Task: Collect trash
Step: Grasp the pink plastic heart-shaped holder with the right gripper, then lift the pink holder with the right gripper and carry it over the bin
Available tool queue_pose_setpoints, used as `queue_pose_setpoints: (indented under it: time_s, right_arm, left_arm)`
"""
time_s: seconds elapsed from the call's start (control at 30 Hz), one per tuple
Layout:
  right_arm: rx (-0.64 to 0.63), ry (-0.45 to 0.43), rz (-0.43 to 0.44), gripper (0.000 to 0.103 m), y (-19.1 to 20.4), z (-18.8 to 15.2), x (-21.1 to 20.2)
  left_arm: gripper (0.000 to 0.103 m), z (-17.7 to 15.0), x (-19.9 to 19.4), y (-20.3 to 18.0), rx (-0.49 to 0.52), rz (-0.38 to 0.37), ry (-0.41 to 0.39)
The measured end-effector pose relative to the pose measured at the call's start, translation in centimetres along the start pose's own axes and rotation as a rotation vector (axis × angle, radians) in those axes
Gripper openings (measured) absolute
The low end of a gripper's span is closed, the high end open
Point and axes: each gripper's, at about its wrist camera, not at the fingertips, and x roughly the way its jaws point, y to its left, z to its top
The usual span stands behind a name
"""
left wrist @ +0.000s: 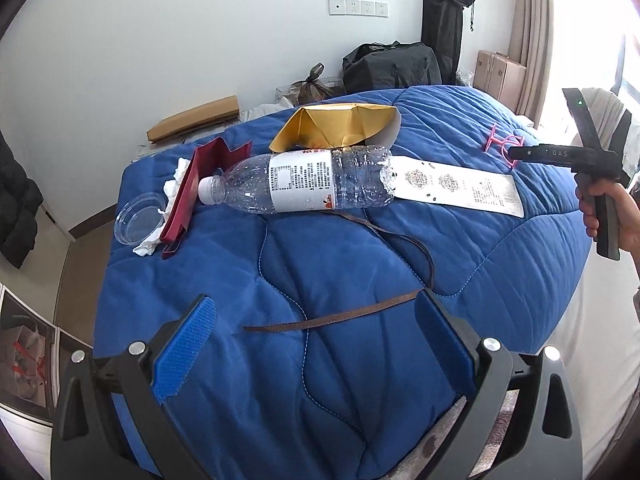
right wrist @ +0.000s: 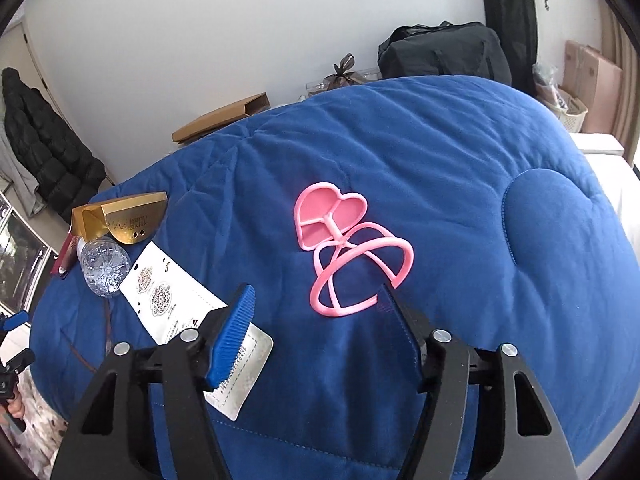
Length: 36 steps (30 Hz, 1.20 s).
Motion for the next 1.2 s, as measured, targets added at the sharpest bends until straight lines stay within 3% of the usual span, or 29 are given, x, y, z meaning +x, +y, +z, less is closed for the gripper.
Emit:
queue_pose_setpoints:
  time_s: [0.03, 0.2, 0.5, 0.8, 0.97, 1.03, 1.1, 1.2]
  right_arm:
    - [0.002, 0.003, 0.011, 0.05, 0.0, 0.0, 0.3]
    - [-0.009, 0.013, 0.032, 0.007, 0.3, 0.1, 1.4]
    - [-0.057, -0.068, -0.004, 0.004, 0.5, -0.8, -2.2]
    - [-0.086, -0.134, -0.036, 0.004, -0.1, -3.2, -8.3]
    - [-0.095, -0.144, -0.037, 0.004, -0.7, -4.1, -10.1]
    - [-0.09, -0.147, -0.035, 0.004, -1.0, -4.4, -10.5]
    - [-0.088, -0.144, -0.039, 0.004, -1.5, -4.6, -10.6]
    - [-0.091, -0.141, -0.039, 0.004, -1.7, -4.8, -10.6]
  left_arm:
    - [0.098, 0.1, 0.2, -0.1, 0.003, 0.0, 0.002]
    - [0.098, 0.5, 0.6, -1.0, 0.022, -0.004, 0.007]
    - [0.098, 1.5, 1.2, -3.5, 0.072, -0.063, 0.012]
    - [0.098, 5.0, 4.8, -9.6, 0.122, -0.305, 0.028]
    - [0.098, 5.7, 9.1, -11.6, 0.043, -0.421, 0.093]
    - [0.098, 5.7, 9.7, -11.9, 0.044, -0.39, 0.07]
    - [0.098, 5.9, 9.5, -12.6, 0.116, -0.306, 0.028]
    - [0.098, 6.3, 9.7, -12.9, 0.207, -0.258, 0.033]
